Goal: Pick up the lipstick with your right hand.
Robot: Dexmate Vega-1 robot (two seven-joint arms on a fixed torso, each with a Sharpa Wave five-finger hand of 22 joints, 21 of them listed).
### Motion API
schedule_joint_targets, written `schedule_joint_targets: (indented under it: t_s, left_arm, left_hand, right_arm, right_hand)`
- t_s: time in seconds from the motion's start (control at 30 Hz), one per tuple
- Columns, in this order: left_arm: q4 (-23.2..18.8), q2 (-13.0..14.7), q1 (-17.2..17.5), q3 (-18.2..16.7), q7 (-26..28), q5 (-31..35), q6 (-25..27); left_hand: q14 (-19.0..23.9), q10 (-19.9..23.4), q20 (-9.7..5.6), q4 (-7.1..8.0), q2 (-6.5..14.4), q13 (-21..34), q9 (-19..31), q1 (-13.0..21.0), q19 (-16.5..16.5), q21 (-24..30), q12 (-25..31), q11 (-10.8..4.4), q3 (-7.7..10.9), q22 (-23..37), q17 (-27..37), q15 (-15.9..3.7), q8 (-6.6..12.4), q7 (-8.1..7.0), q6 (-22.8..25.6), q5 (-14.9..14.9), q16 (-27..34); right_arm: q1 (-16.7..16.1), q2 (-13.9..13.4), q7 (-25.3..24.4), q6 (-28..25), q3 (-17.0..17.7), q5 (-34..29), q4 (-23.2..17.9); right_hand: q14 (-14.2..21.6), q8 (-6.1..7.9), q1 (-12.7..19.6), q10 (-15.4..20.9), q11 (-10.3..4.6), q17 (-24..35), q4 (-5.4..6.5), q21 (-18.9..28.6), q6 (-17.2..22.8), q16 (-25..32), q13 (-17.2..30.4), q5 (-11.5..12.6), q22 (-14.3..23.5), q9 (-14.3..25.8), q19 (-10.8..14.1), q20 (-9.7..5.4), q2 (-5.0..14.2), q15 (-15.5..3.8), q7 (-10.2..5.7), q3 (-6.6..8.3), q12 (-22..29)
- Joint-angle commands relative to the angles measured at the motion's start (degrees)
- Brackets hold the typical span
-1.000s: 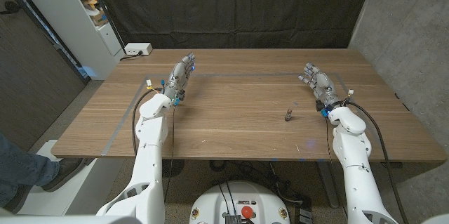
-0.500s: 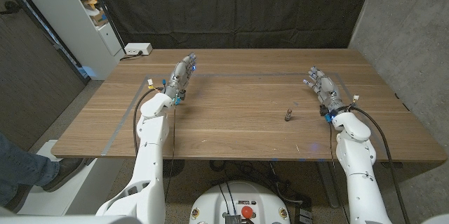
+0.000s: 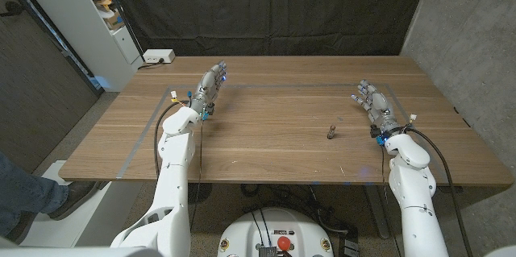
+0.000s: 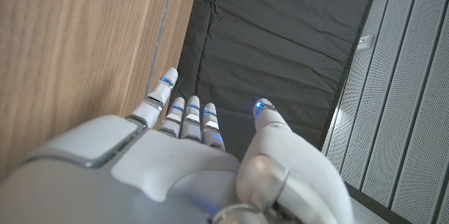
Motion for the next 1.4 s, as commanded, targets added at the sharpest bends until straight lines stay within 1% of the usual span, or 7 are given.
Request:
schedule_joint_targets:
  t_s: [0.03,0.43,0.57,1.2,1.3,1.4]
  left_arm:
    - [0.1,0.0,0.0,0.3,0.1,0.2,0.0]
    - [0.8,-0.2,-0.2,0.6,0.0,0.4,-0.2]
    - [1.9,-0.2,-0.6,0.8,-0.3,0.3,-0.4]
    - [1.1,-0.3,-0.7,1.6,0.1,1.1,-0.2]
    - [1.1,-0.4,-0.8,1.8,0.0,1.1,0.0]
    - [1.4,-0.4,-1.0,1.8,0.1,1.1,-0.1]
  left_hand:
    - [-0.2,0.3,0.29,-0.37,0.5,0.3,0.2,0.0,-0.2,0.3,0.2,0.2,0.0,0.1,0.2,-0.21,0.33,-0.05,0.3,0.0,0.2]
    - [-0.2,0.3,0.3,-0.43,0.5,0.3,0.2,0.0,-0.2,0.3,0.2,0.26,-0.02,0.1,0.2,-0.24,0.34,0.0,0.4,0.0,0.2]
    - [-0.2,0.2,0.32,-0.45,0.6,0.3,0.2,0.0,-0.2,0.3,0.2,0.2,-0.03,0.1,0.2,-0.2,0.32,-0.03,0.4,0.0,0.2]
    - [-0.1,0.2,0.35,-0.55,0.7,0.3,0.2,0.1,-0.3,0.3,0.2,0.25,-0.02,0.1,0.2,-0.2,0.32,0.0,0.4,0.0,0.2]
    - [-0.1,0.3,-0.24,-0.58,0.8,0.3,0.2,0.2,-0.2,0.3,0.2,0.31,-0.03,0.1,0.2,-0.15,0.35,0.09,0.5,0.0,0.2]
    - [-0.1,0.3,-0.18,-0.6,0.8,0.3,0.2,0.2,-0.3,0.3,0.2,0.34,-0.03,0.1,0.2,-0.16,0.33,0.07,0.4,0.0,0.2]
  right_arm:
    - [-1.5,0.4,0.0,0.4,0.5,0.2,-1.2]
    - [-3.4,1.1,-0.2,0.7,1.1,0.6,-2.9]
    - [-4.0,1.5,-0.4,1.2,1.3,0.8,-3.1]
    - [-6.9,2.4,-0.5,1.3,2.3,1.4,-5.4]
    - [-7.0,2.4,-0.5,1.3,2.4,1.3,-5.5]
    - [-7.3,2.4,-0.5,1.4,2.4,1.3,-5.7]
  right_hand:
    - [0.5,0.5,0.6,0.3,-0.05,-0.1,-0.37,-0.2,0.4,-0.1,0.2,0.4,0.3,0.1,0.6,-0.11,0.2,-0.17,-0.22,0.22,0.5]
    - [0.7,0.55,0.6,0.4,-0.06,-0.2,-0.5,-0.6,0.6,-0.1,0.1,0.4,0.3,0.1,0.7,-0.1,0.24,-0.31,-0.27,0.05,0.5]
    - [0.8,0.57,0.7,0.5,-0.08,-0.2,-0.54,-0.6,0.7,0.0,0.1,0.4,0.3,0.1,0.7,-0.1,0.26,-0.37,-0.29,0.02,0.5]
    - [0.9,0.6,0.8,0.7,-0.19,-0.4,-0.81,-1.1,0.8,-0.1,0.0,0.4,0.4,0.1,1.1,-0.2,0.41,-0.55,-0.45,-0.14,0.6]
    - [1.0,0.59,0.8,0.7,-0.02,-0.5,-0.85,-1.2,0.8,-0.1,0.0,0.4,0.4,0.1,1.1,-0.22,0.44,-0.6,-0.49,-0.17,0.6]
    - [1.0,0.6,0.9,0.7,-0.15,-0.5,-0.87,-1.2,0.9,-0.1,0.0,0.4,0.4,0.1,1.2,-0.22,0.46,-0.58,-0.49,-0.2,0.6]
